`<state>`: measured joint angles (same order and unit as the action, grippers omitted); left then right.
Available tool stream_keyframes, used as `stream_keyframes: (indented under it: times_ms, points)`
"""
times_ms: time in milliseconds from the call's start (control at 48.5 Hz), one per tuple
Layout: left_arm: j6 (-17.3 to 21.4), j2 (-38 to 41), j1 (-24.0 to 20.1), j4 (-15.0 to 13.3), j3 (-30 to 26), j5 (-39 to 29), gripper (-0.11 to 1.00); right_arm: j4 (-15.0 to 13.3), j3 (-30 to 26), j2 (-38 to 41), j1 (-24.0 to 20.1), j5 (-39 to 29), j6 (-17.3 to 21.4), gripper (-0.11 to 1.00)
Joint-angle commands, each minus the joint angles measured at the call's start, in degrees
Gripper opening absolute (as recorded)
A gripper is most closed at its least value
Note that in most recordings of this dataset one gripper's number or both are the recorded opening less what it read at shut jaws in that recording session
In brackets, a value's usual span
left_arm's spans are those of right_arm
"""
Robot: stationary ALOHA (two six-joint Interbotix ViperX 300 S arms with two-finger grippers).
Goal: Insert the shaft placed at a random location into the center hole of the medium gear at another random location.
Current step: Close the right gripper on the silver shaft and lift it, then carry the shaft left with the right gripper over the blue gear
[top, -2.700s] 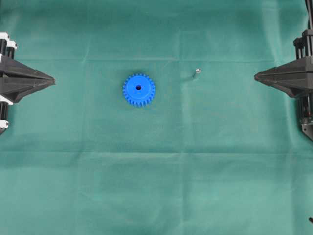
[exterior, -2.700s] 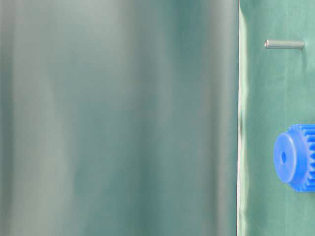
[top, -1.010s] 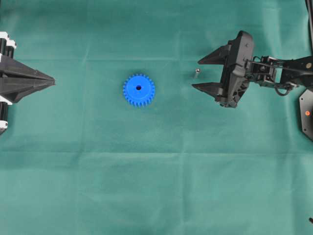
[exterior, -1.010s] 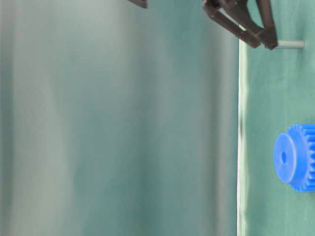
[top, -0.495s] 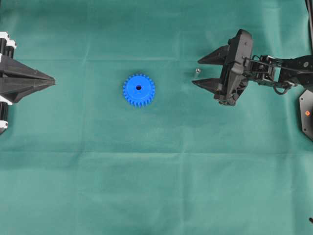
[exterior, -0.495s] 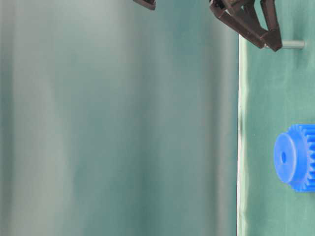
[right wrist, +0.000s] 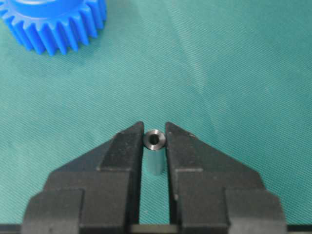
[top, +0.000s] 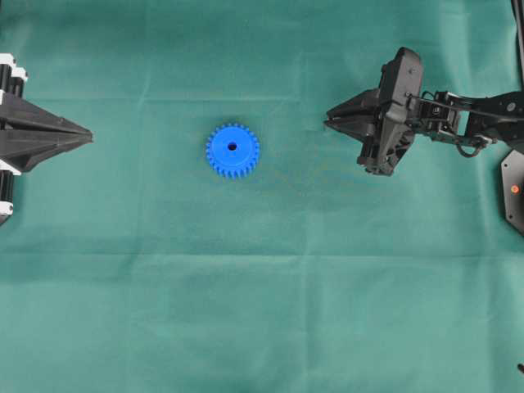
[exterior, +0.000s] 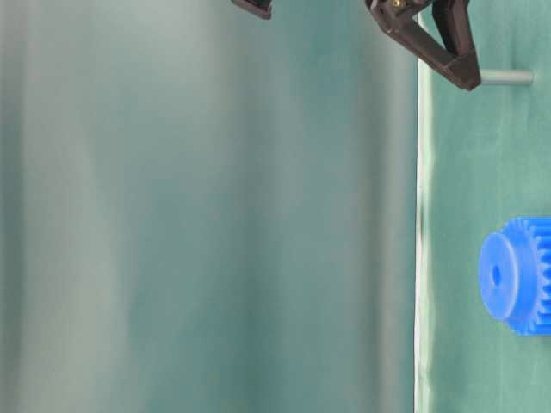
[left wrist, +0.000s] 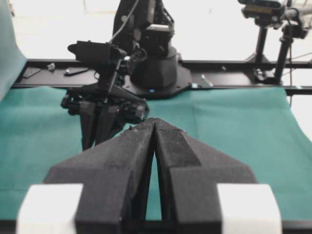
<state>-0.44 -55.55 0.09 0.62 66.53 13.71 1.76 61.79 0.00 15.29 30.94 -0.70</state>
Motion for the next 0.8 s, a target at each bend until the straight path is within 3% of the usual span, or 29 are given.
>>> stream_keyframes:
  times_ms: [0,185,536,783]
  points:
    - [-0.09,0.44,0.09,0.09,-1.14,0.18,0.00,0.18,-0.88,-0.62,0.18,0.62,0.18,0.13]
    - [-0.09,0.35,0.00,0.09,-1.14,0.26,0.00,0.18,-1.58,-4.04,0.18,-1.41,0.18,0.13]
    - [0.00,0.35,0.09,0.18,-1.23,0.18,0.00,0.18,-5.71,-15.21,0.00,-17.23,0.26,0.13]
    - [0.00,0.44,0.09,0.18,-1.23,0.18,0.00,0.09,-5.63,-15.21,0.09,-17.49,0.35,0.13]
